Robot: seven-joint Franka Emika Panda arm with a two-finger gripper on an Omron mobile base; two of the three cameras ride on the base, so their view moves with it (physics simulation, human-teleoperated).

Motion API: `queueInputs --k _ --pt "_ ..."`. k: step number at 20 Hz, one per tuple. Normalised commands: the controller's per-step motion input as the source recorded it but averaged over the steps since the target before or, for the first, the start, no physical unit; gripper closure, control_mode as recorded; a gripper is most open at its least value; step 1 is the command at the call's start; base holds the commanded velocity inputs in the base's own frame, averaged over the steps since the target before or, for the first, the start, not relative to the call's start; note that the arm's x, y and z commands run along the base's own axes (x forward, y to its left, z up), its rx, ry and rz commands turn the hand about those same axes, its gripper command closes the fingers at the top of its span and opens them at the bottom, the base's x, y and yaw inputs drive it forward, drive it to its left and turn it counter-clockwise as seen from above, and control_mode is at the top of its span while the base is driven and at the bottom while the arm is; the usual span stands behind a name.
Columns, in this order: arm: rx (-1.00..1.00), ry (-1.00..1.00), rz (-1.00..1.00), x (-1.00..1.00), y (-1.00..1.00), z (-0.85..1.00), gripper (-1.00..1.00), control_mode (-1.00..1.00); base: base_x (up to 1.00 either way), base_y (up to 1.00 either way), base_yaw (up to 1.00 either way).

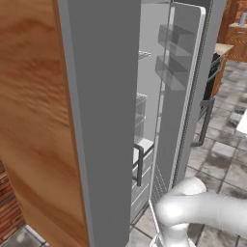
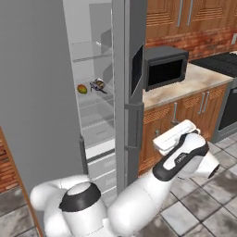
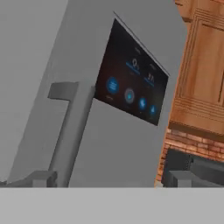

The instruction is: Open the fridge, remove the mango, potato, and fish, and place them on any counter.

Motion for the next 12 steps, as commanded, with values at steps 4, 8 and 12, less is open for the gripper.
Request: queueInputs --k 4,8,12 --pt "-0.03 -0.01 -0.37 -1.00 0.50 0.08 -1.00 -1.00 0.00 0.00 0.00" --pt "-0.22 0.00 -0.17 -0.85 1.00 0.31 -1.00 -1.00 0.00 0.00 0.00" --pt "-0.28 0.01 -0.09 -0.28 1.00 0.10 -1.00 -1.00 0.00 0.00 0.00"
